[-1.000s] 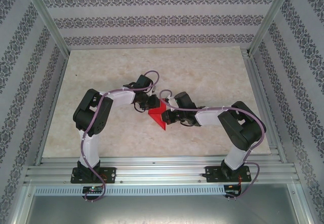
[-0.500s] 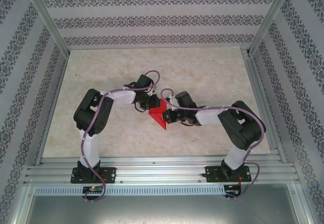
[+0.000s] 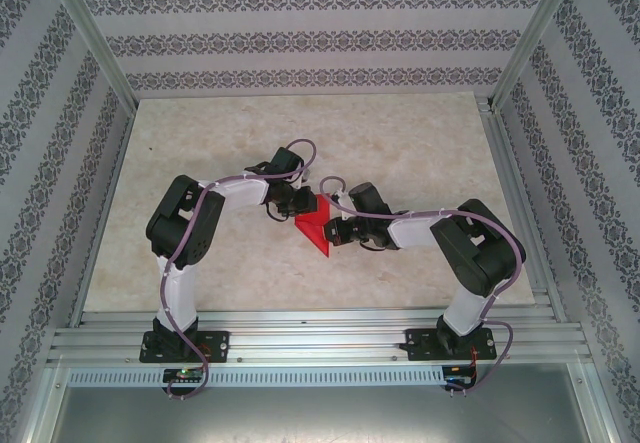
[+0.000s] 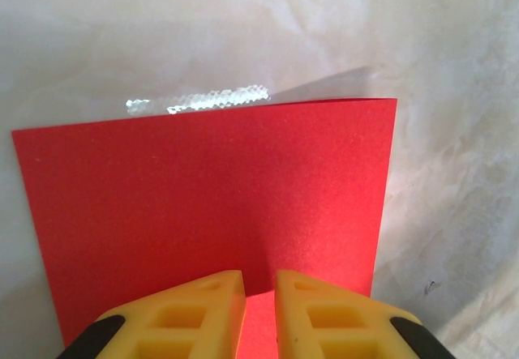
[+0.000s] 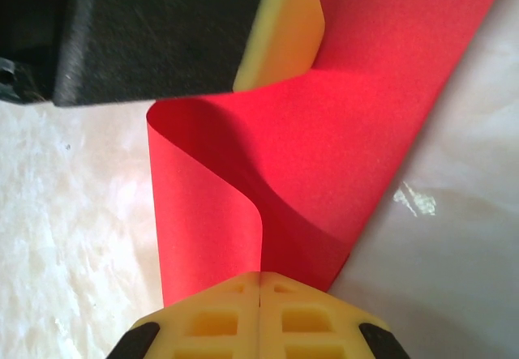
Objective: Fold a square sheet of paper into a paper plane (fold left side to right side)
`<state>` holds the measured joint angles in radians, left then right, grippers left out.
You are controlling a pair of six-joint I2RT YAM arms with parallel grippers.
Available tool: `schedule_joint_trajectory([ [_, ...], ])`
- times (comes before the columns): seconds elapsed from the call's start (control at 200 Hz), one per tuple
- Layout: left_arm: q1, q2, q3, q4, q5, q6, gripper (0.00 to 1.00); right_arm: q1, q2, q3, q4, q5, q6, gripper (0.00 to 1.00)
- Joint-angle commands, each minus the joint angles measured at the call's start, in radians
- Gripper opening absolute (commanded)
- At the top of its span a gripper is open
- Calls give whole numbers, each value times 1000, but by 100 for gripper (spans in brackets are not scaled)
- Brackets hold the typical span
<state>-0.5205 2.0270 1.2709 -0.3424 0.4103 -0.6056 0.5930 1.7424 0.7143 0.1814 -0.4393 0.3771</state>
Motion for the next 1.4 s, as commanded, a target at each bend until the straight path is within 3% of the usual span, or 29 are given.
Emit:
schedule_joint_trajectory([
  [0.0, -18, 65, -7, -47, -47, 26, 21, -6, -12, -13, 32, 13, 15, 0],
  [1.398, -24, 76, -2, -53, -46, 28, 21, -21, 29, 35, -36, 31, -3, 0],
])
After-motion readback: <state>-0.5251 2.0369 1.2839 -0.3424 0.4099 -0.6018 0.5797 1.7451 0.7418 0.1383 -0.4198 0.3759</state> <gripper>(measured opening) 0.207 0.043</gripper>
